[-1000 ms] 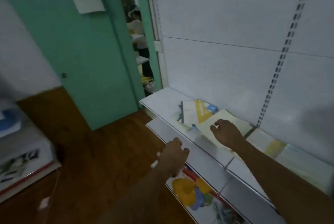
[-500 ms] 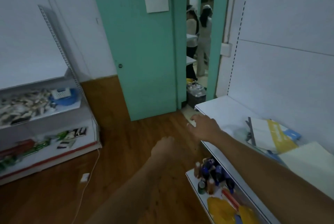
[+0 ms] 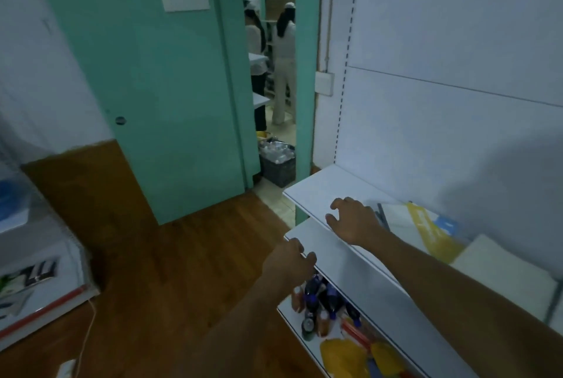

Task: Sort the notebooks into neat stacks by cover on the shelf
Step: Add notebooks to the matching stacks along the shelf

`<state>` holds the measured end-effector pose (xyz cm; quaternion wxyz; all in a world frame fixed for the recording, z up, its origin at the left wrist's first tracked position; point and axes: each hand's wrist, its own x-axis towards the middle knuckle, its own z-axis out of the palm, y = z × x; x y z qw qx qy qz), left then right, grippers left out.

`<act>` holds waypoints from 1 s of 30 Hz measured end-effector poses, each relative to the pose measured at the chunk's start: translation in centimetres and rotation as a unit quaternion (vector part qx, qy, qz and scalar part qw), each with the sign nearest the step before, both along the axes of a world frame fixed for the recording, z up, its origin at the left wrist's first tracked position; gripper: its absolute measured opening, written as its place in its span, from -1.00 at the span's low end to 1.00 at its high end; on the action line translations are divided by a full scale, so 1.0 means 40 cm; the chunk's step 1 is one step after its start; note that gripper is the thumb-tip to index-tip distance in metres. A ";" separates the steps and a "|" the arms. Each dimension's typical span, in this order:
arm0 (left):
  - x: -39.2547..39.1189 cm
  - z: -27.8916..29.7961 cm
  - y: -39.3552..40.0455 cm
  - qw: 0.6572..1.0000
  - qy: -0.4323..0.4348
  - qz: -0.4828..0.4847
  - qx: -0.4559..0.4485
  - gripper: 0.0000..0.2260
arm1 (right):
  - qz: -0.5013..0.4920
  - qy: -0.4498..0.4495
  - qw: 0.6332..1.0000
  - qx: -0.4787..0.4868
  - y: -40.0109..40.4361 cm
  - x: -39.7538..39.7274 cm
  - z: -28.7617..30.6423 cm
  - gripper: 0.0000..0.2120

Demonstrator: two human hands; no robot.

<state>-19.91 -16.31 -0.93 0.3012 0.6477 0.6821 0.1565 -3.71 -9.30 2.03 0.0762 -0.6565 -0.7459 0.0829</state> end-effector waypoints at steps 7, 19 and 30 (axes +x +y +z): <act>0.224 0.000 0.197 0.996 -0.019 -0.090 -0.010 -0.69 | -0.160 0.053 0.985 -0.019 0.080 0.296 -0.072 -0.62; 0.462 -0.094 0.347 0.981 -0.036 -0.176 -0.067 -0.71 | -0.340 0.071 0.932 -0.106 0.083 0.538 -0.190 -0.53; 0.488 -0.174 0.440 0.960 -0.078 -0.222 -0.151 -0.81 | -0.375 -0.041 0.915 -0.144 0.134 0.430 -0.233 -0.48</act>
